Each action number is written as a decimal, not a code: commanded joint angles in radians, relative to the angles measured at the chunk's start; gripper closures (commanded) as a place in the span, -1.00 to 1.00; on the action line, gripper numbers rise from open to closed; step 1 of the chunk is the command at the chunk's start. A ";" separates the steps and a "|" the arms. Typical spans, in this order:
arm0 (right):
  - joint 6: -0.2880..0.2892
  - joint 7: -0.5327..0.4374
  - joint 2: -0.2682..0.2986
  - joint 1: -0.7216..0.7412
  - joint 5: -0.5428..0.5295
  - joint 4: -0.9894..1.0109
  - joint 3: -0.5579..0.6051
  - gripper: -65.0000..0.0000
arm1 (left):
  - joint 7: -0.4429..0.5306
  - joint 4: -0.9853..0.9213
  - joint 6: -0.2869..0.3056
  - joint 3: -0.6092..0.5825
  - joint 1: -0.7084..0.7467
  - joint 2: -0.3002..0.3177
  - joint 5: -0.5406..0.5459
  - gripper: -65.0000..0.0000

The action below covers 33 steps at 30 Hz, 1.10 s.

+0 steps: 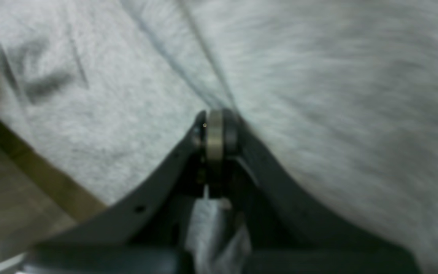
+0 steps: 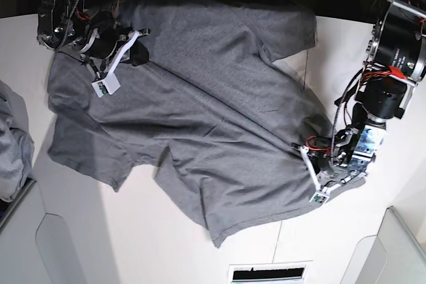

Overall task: Layout the t-shirt on the table in an organized manner, then fold the t-shirt properly
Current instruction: 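Pull the shirt's side with the left gripper away from the right gripper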

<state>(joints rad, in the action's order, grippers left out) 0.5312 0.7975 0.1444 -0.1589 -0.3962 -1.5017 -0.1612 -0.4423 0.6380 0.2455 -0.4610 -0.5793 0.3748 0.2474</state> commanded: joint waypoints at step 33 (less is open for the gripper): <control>0.039 0.095 0.052 0.073 -0.255 -0.011 -0.014 1.00 | -0.557 0.116 0.453 0.259 0.065 0.305 0.954 0.49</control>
<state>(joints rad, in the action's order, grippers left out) 0.5549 0.8993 0.1856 -0.0914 -0.6319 -1.4975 -0.1719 -1.0069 0.7403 0.6891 -0.2081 -0.4927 0.6655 1.1805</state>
